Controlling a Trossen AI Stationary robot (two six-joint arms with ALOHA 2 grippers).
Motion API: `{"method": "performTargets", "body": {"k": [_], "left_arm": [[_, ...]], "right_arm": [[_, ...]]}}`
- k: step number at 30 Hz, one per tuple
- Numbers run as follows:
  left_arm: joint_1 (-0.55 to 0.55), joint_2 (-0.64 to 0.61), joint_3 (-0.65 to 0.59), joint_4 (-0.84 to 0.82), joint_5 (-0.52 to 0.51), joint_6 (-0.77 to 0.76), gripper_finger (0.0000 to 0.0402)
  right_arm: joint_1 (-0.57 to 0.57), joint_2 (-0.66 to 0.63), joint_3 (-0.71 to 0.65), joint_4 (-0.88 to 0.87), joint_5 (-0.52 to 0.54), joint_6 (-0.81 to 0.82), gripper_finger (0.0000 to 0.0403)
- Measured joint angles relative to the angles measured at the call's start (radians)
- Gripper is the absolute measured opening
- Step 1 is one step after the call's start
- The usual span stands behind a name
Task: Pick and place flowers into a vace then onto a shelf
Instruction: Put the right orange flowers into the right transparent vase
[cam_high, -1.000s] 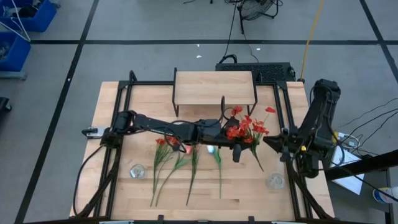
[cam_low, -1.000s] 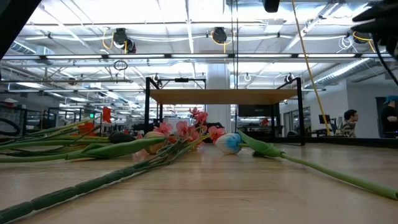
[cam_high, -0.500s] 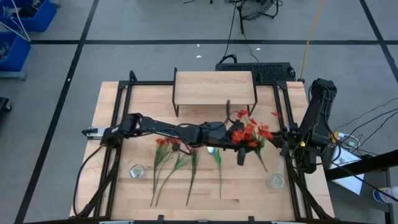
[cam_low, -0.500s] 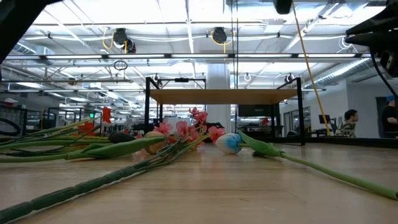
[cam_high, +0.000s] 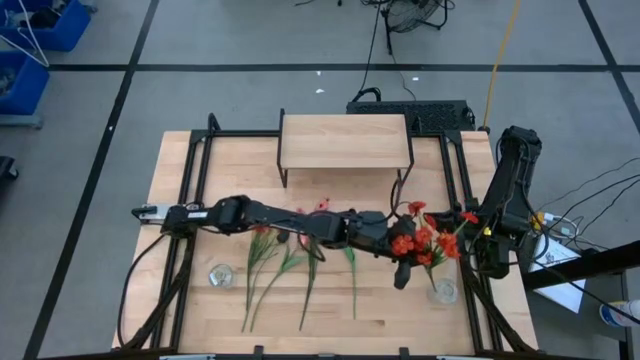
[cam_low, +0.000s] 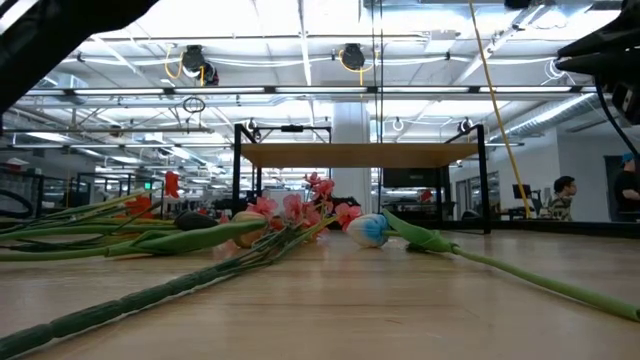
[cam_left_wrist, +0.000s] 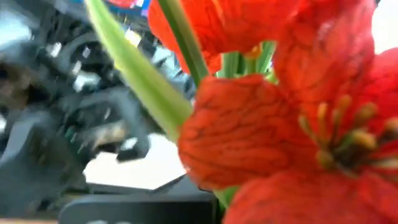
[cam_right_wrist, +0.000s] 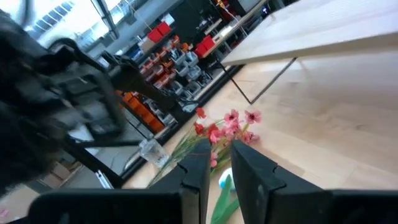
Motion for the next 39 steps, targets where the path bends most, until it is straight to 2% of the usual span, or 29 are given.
{"method": "performTargets", "body": {"k": [8, 13, 15, 24, 27, 30, 36, 39], "left_arm": [[-0.019, 0.015, 0.013, 0.036, -0.041, 0.066, 0.0013], [-0.017, 0.027, 0.009, 0.045, -0.082, 0.098, 0.0008], [-0.015, 0.025, 0.01, 0.053, -0.069, 0.091, 0.0008], [-0.009, 0.041, 0.01, 0.093, -0.055, 0.099, 0.0008], [-0.012, 0.053, 0.01, 0.113, -0.066, 0.104, 0.0016], [-0.012, 0.056, 0.01, 0.105, -0.023, 0.084, 0.0012], [-0.013, 0.056, 0.01, 0.143, -0.053, 0.091, 0.0015], [-0.012, 0.055, 0.01, 0.097, -0.049, 0.098, 0.0014]], "right_arm": [[0.0, -0.001, -0.074, 0.036, -0.002, 0.065, 0.0055], [0.0, 0.0, -0.17, 0.156, -0.016, 0.13, 0.0055], [0.001, -0.002, -0.206, 0.257, 0.005, 0.136, 0.0055], [-0.001, -0.003, -0.283, 0.53, 0.029, -0.077, 0.0055], [-0.008, -0.004, -0.285, 0.561, 0.032, -0.125, 0.0055], [-0.019, -0.006, -0.285, 0.564, 0.029, -0.132, 0.0055], [-0.037, -0.007, -0.285, 0.565, 0.027, -0.132, 0.0055], [-0.039, -0.007, -0.286, 0.58, 0.027, -0.125, 0.0055]]}}
